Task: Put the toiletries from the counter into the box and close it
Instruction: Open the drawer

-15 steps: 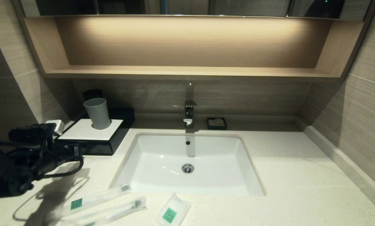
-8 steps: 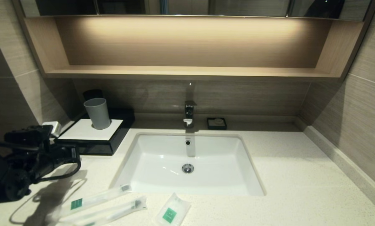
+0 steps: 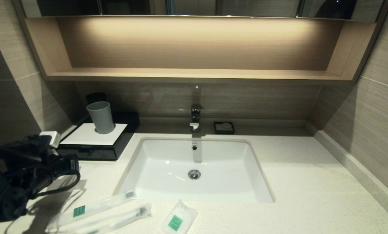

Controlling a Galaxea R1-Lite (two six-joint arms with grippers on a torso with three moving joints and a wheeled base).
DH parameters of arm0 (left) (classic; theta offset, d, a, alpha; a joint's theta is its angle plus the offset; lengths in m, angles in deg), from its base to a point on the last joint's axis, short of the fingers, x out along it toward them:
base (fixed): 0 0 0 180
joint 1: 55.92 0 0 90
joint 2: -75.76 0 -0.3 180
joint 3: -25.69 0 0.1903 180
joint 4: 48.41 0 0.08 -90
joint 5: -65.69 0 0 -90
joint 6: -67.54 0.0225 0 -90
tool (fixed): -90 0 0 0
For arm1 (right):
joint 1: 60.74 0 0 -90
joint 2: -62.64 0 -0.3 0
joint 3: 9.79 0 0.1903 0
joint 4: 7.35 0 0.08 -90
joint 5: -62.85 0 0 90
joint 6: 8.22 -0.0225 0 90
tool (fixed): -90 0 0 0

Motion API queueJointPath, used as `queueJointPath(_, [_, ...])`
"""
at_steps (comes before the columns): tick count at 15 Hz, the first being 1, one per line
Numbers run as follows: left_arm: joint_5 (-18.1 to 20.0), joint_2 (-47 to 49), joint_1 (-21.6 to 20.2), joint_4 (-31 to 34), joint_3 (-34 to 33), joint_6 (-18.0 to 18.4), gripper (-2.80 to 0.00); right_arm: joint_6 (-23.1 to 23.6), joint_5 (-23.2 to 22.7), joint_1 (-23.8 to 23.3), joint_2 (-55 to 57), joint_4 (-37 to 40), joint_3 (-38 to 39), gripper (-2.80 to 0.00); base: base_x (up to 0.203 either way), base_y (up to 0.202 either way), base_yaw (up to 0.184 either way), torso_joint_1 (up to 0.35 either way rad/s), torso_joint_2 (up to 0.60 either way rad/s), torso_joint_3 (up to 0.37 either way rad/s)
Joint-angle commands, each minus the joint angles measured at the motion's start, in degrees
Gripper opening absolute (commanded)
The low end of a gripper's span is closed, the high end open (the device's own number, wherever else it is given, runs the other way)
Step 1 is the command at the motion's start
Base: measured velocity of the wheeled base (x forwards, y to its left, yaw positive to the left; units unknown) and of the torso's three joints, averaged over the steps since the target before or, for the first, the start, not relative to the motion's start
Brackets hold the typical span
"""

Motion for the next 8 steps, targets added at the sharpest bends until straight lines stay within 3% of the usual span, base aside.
queueJointPath(1, [0.3, 0.4, 0.0, -1.1, -0.7, 0.1, -2.80, 0.0, 0.0, 0.0, 0.0, -0.1, 0.1, -2.80, 0.000, 0.000, 0.000, 0.000, 0.00, 0.000])
queueJointPath(8, [1.4, 0.4, 0.5, -1.1, -0.3, -0.3, -2.80, 0.0, 0.0, 0.0, 0.0, 0.0, 0.1, -2.80, 0.000, 0.000, 0.000, 0.000, 0.00, 0.000])
